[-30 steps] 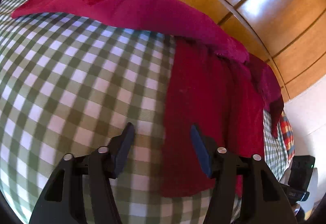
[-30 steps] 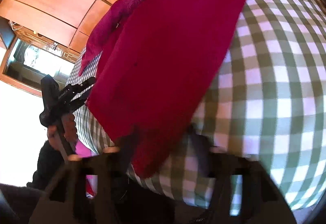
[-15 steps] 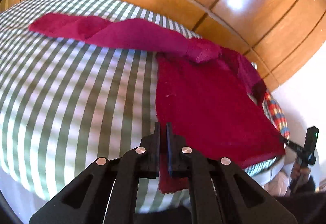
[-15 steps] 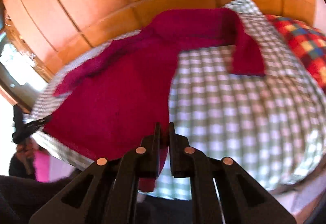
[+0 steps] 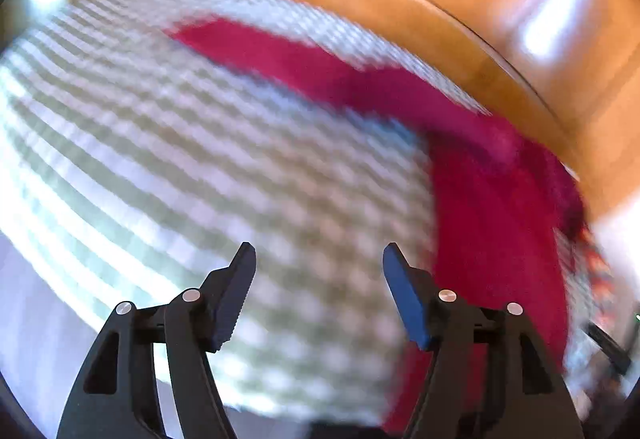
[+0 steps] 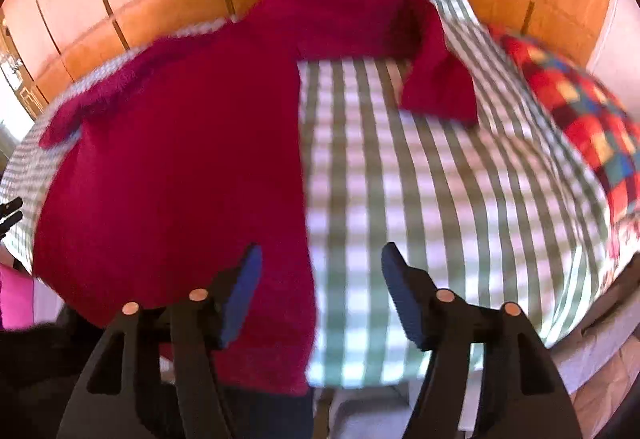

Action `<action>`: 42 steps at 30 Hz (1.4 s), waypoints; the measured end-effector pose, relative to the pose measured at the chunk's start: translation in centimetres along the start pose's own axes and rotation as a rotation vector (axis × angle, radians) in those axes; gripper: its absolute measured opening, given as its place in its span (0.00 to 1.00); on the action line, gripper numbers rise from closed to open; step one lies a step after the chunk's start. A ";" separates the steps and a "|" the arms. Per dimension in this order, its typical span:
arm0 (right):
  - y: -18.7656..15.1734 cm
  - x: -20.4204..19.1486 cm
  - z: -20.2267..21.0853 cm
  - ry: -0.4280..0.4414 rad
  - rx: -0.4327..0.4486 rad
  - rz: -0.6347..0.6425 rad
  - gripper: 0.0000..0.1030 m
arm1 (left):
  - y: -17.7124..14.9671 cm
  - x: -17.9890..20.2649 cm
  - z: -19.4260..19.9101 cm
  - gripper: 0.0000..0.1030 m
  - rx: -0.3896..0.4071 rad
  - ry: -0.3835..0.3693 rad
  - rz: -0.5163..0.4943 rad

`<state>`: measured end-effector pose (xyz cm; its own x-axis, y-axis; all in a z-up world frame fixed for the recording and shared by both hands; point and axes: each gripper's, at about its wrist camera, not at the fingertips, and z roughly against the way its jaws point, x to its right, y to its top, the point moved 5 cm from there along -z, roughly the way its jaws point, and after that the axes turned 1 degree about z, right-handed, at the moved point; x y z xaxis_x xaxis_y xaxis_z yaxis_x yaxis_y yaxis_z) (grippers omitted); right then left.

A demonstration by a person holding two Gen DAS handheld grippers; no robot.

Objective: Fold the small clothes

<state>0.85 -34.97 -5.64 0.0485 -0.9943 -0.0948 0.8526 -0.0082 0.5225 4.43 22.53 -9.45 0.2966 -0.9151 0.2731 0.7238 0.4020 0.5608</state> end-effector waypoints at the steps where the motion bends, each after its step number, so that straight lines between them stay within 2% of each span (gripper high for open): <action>1: 0.7 -1.2 -0.1 0.020 0.015 0.009 0.72 | 1.0 -1.0 -0.1 0.63 0.025 0.062 0.006; 2: 1.3 -2.6 -0.5 0.048 0.018 0.022 0.72 | 2.2 -2.3 -0.3 0.63 0.049 0.133 0.012; 5: 2.0 -6.8 -2.6 0.116 0.002 0.057 0.75 | 5.0 -4.6 -0.8 0.63 0.112 0.269 -0.013; 6: 2.1 -7.9 -3.5 0.136 -0.012 0.066 0.75 | 5.6 -4.4 -0.9 0.63 0.149 0.314 -0.082; 9: 2.4 -12.1 -6.3 0.178 -0.062 0.112 0.75 | 6.0 -3.2 -2.1 0.63 0.174 0.394 -0.305; 11: 2.6 -14.4 -8.1 0.188 -0.092 0.141 0.75 | 6.0 -1.7 -3.4 0.63 0.191 0.387 -0.452; 15: 4.1 -15.9 -10.5 0.180 -0.105 0.138 0.79 | 6.1 2.0 -6.7 0.63 0.207 0.401 -0.722; 19: 4.7 -16.4 -11.1 0.171 -0.109 0.109 0.79 | 8.2 3.0 -10.5 0.63 0.188 0.418 -0.791; 23: 4.8 -16.3 -11.5 0.161 -0.110 0.111 0.78 | 10.2 2.0 -12.7 0.61 0.153 0.410 -0.784; 24: 4.9 -16.3 -11.7 0.161 -0.109 0.111 0.78 | 10.7 1.8 -13.0 0.40 0.134 0.397 -0.774; 25: 5.0 -16.4 -11.9 0.162 -0.108 0.109 0.79 | 11.2 1.6 -13.3 0.13 0.088 0.359 -0.750; 26: 5.1 -16.4 -12.0 0.163 -0.106 0.108 0.79 | 11.7 1.2 -13.2 0.06 0.046 0.337 -0.718; 27: 5.1 -16.4 -12.0 0.164 -0.103 0.109 0.79 | 12.1 1.0 -12.9 0.05 0.031 0.328 -0.697; 30: 5.3 -16.3 -12.2 0.172 -0.094 0.108 0.80 | 13.9 0.9 -9.8 0.03 0.022 0.237 -0.593; 33: 5.2 -16.1 -12.2 0.185 -0.083 0.105 0.80 | 16.4 0.5 -4.6 0.03 0.030 0.083 -0.417; 36: 5.2 -16.0 -12.2 0.197 -0.068 0.102 0.81 | 18.3 0.0 -0.4 0.03 0.014 -0.033 -0.261; 40: 4.9 -15.8 -12.0 0.209 -0.044 0.100 0.81 | 20.5 0.0 0.4 0.03 -0.079 -0.104 -0.092; 42: 4.9 -15.7 -12.0 0.213 -0.037 0.098 0.81 | 21.2 0.1 -0.5 0.03 -0.097 -0.080 -0.059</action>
<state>10.50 -18.08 -11.77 0.2375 -0.9451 -0.2242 0.8565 0.0949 0.5073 20.11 30.90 2.04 0.2035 -0.9301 0.3058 0.7968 0.3389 0.5003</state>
